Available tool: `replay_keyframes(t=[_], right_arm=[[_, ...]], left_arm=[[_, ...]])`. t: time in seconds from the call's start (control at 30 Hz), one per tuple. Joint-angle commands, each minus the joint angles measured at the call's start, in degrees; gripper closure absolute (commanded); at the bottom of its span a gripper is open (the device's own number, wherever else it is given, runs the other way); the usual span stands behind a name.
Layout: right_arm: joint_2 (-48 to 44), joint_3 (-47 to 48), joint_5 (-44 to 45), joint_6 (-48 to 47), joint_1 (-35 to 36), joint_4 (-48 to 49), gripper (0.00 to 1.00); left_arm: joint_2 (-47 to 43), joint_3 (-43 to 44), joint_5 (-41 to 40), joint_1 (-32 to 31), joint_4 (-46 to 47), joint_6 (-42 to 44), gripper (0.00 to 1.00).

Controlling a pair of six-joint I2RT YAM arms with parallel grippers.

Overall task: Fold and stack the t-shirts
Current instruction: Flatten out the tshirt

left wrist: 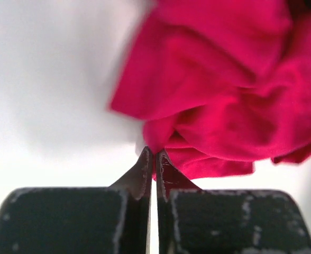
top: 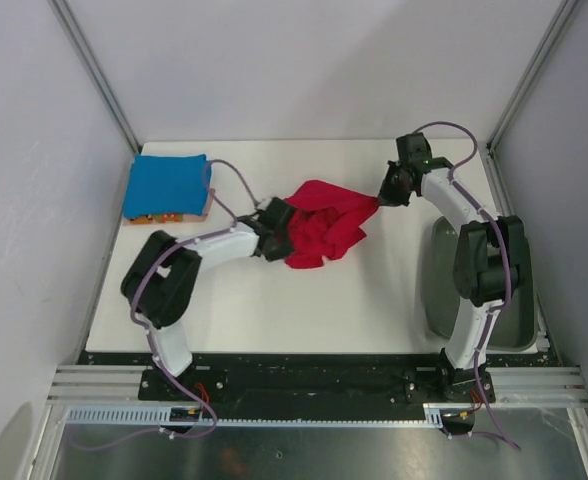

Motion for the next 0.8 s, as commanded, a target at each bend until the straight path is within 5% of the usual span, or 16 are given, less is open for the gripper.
replay_keyframes(t=[0.0, 0.27, 0.63, 0.7, 0.77], right_arm=[[-5.1, 1.0, 5.1, -1.4, -3.1, -3.5, 1.0], [-6.7, -2.7, 8.2, -1.5, -6.8, -4.6, 1.0], [-6.5, -3.7, 8.0, -2.5, -10.3, -3.5, 1.0], [-5.3, -3.0, 7.1, -2.4, -10.4, -3.7, 1.0], [-4.2, -2.8, 6.9, -2.4, -10.1, -3.7, 1.0]], left_arm=[[-11.6, -2.7, -8.4, 10.8, -4.8, 0.6, 1.0], [-16.0, 0.3, -9.1, 25.5, -8.4, 6.7, 1.0], [-7.2, 12.3, -5.1, 29.1, -9.8, 13.3, 0.99], [-5.1, 14.4, -2.5, 29.2, -10.1, 14.8, 0.85], [-4.8, 15.0, -1.2, 29.4, -10.3, 15.2, 0.53]])
